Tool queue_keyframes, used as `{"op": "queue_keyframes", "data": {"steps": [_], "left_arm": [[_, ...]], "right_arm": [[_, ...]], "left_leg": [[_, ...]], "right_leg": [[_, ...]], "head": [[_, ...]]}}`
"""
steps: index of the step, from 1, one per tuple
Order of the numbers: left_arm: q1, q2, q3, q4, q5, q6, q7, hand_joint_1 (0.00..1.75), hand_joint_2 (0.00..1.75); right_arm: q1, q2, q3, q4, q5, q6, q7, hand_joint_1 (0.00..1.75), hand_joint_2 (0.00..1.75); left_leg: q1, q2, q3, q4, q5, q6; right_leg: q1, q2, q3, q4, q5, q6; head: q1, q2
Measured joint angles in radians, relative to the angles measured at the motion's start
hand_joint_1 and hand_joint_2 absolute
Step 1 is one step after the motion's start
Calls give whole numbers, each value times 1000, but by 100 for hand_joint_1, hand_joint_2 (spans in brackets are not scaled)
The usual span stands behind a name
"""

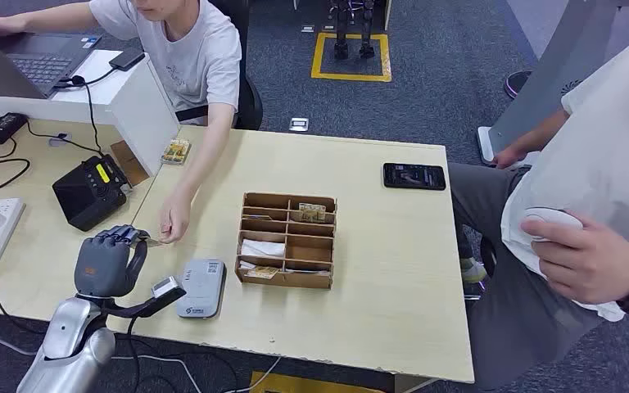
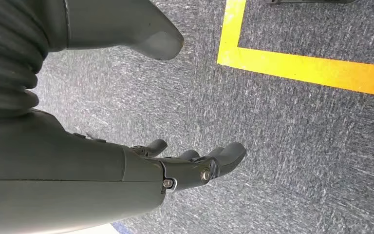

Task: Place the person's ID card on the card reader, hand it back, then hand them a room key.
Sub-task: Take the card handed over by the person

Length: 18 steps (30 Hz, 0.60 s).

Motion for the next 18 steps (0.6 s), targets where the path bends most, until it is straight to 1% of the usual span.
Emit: {"op": "queue_keyframes", "data": {"steps": [2,6,14,16,18], "left_arm": [[0,0,0,0,20,-9,-13,175,175],[2,-5,0,-4,122,-42,-69,175,175],[3,-20,0,-15,155,-60,-83,175,175],[3,-26,0,-21,188,-86,-87,175,175],[2,-39,0,-29,262,-157,-85,175,175]], "right_arm": [[0,0,0,0,1,1,0,0,175],[0,0,0,0,9,3,-2,0,175],[0,0,0,0,15,3,-4,0,175],[0,0,0,0,15,3,-4,0,175],[0,0,0,0,15,3,-4,0,175]], "left_leg": [[0,0,0,0,0,0],[0,0,0,0,0,0],[0,0,0,0,0,0],[0,0,0,0,0,0],[0,0,0,0,0,0]], "right_leg": [[0,0,0,0,0,0],[0,0,0,0,0,0],[0,0,0,0,0,0],[0,0,0,0,0,0],[0,0,0,0,0,0]], "head": [[0,0],[0,0],[0,0],[0,0],[0,0]]}}
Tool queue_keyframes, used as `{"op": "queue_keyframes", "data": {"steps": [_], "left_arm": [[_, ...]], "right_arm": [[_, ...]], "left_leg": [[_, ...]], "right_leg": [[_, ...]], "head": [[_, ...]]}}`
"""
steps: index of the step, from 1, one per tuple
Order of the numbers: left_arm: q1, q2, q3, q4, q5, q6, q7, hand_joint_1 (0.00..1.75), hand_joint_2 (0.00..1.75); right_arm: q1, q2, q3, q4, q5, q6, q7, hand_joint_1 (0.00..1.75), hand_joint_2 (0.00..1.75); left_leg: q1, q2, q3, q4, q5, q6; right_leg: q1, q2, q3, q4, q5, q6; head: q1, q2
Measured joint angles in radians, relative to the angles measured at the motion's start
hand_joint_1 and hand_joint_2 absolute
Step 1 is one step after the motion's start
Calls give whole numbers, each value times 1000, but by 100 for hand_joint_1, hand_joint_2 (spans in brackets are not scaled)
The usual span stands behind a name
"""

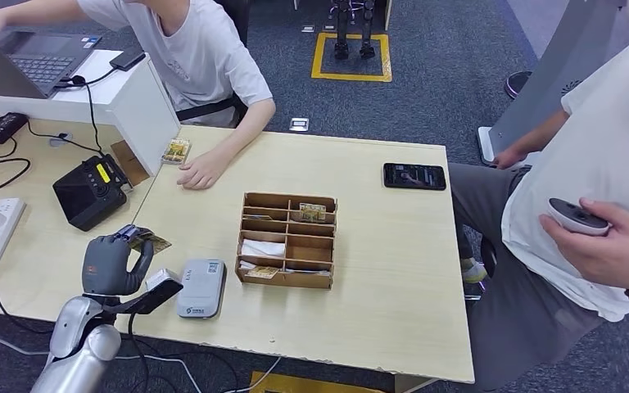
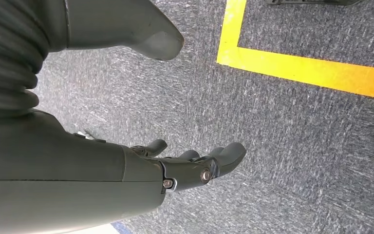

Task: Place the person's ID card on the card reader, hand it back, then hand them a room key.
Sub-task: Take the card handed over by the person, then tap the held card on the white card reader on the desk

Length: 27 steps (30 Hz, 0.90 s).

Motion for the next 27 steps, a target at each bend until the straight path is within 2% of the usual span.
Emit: {"op": "queue_keyframes", "data": {"steps": [4,7,10,13,17,27], "left_arm": [[-4,-32,0,-18,236,-255,27,175,175],[-1,-49,0,-49,420,-432,82,175,175],[17,-57,0,-82,528,-519,134,175,175],[42,-58,0,-101,554,-538,161,175,175],[65,-62,0,-108,544,-517,173,175,175],[74,-81,0,-105,486,-473,190,175,175]], "right_arm": [[1,2,0,0,0,-3,4,0,175],[3,4,-3,0,-1,-8,6,0,175],[5,5,-7,0,0,-17,14,0,175],[8,6,-11,1,-1,-21,26,0,175],[10,8,-14,1,0,-23,34,0,175],[10,11,-23,1,2,-26,34,0,175]], "left_leg": [[0,0,0,0,0,0],[0,0,0,0,0,0],[0,0,0,0,0,0],[0,0,0,0,0,0],[0,0,0,0,0,0],[0,0,0,0,0,0]], "right_leg": [[0,0,0,0,0,0],[0,0,0,0,0,0],[0,0,0,0,0,0],[0,0,0,0,0,0],[0,0,0,0,0,0],[0,0,0,0,0,0]], "head": [[0,0],[0,0],[0,0],[0,0],[0,0],[0,0]]}}
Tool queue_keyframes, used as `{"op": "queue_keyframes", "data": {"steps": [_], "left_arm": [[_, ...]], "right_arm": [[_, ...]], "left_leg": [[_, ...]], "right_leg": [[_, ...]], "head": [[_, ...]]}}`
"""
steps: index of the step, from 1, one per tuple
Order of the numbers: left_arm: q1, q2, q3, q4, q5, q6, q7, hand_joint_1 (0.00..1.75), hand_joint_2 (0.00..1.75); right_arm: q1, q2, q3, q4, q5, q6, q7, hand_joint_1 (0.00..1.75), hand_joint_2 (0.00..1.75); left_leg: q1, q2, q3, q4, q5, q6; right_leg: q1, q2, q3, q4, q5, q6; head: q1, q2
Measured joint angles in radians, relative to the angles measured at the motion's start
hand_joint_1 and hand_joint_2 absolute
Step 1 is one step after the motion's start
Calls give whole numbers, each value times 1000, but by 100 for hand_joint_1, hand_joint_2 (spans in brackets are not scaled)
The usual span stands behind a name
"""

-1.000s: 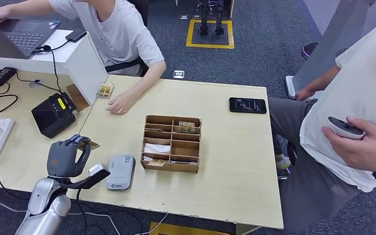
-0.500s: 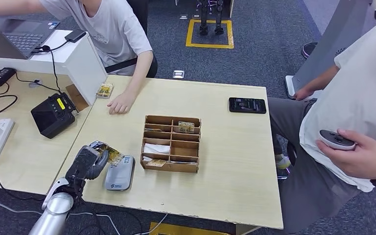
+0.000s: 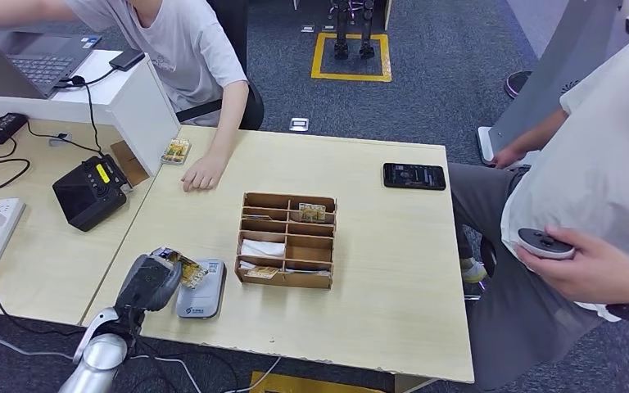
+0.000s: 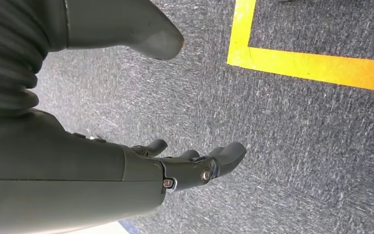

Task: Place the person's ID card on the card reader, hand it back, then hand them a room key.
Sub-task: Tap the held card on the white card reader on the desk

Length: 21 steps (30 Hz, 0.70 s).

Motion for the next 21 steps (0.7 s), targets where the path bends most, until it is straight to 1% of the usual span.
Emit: {"op": "queue_keyframes", "data": {"steps": [4,15,21], "left_arm": [[0,-16,0,18,-38,28,7,175,175],[0,-43,0,54,-57,38,8,175,175],[-2,-64,-1,72,-119,73,11,175,175]], "right_arm": [[0,1,-3,0,1,-2,1,0,175],[0,2,-6,0,14,-6,1,0,175],[0,3,-9,0,14,-11,1,0,175]], "left_leg": [[0,0,0,0,0,0],[0,0,0,0,0,0],[0,0,0,0,0,0]], "right_leg": [[0,0,0,0,0,0],[0,0,0,0,0,0],[0,0,0,0,0,0]], "head": [[0,0],[0,0],[0,0]]}}
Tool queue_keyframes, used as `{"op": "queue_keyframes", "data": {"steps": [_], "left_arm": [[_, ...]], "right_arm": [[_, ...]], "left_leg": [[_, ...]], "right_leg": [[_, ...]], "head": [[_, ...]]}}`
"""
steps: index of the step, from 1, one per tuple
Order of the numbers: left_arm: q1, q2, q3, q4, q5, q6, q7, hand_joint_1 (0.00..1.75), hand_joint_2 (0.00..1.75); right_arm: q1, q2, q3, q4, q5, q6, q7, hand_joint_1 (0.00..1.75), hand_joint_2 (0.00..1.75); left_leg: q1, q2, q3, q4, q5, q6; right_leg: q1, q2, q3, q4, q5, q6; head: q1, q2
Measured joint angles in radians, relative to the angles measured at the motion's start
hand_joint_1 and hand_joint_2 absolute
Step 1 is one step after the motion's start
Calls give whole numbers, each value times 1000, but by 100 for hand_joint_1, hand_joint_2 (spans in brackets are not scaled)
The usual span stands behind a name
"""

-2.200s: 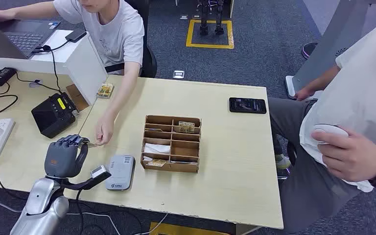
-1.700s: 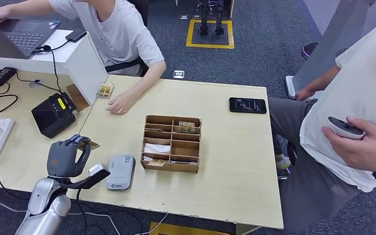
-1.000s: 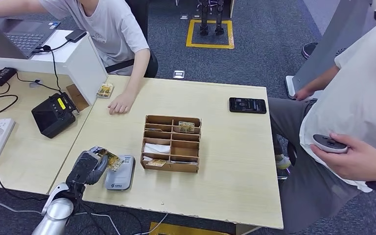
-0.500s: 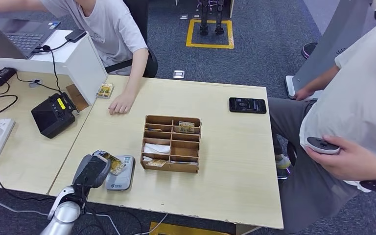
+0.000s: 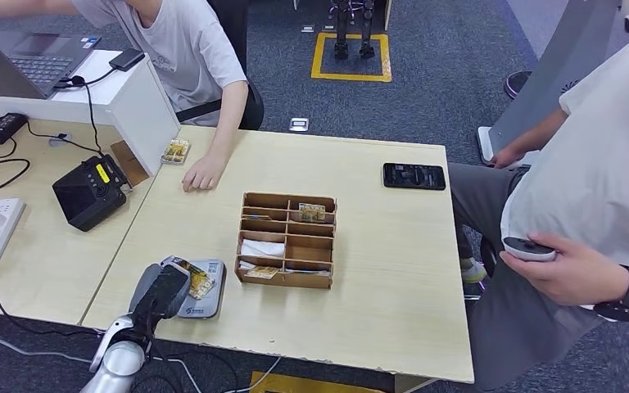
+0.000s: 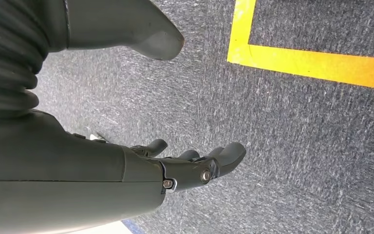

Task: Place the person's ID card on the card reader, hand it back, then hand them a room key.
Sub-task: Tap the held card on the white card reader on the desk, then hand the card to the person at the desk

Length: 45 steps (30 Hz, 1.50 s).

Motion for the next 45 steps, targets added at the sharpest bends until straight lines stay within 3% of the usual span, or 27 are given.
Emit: {"op": "queue_keyframes", "data": {"steps": [14,20,24,29,36,41,45], "left_arm": [[-13,-47,-7,65,-166,135,8,175,175],[-15,-56,-17,77,-174,148,-10,175,175],[-19,-60,-16,78,-104,115,-67,175,175],[-47,-61,8,60,98,16,-132,175,175],[-73,-61,50,40,169,-15,-145,175,175],[-110,-65,103,38,376,-74,-137,175,175],[-175,-63,141,36,398,-36,-142,175,175]], "right_arm": [[0,1,-5,0,4,-1,-1,0,175],[-1,1,-5,0,6,-2,-2,0,175],[-1,1,-5,0,18,-2,-2,0,175],[-1,1,-5,0,24,-2,-12,0,175],[-2,1,-5,0,36,-2,-16,0,175],[-3,1,-5,0,46,1,-12,0,175],[-6,1,-5,0,58,6,-9,0,175]], "left_leg": [[0,0,0,0,0,0],[0,0,0,0,0,0],[0,0,1,0,0,0],[0,-1,1,0,0,0],[0,0,1,0,1,0],[0,-1,0,0,1,0],[0,-1,0,0,1,-1]], "right_leg": [[0,0,0,0,0,0],[0,0,1,0,0,0],[0,0,1,0,0,0],[0,-1,1,0,0,0],[0,-1,1,0,0,0],[0,-1,1,0,0,0],[0,-1,1,0,1,-1]], "head": [[0,0],[0,0],[0,0],[0,0],[0,0],[0,0],[0,0]]}}
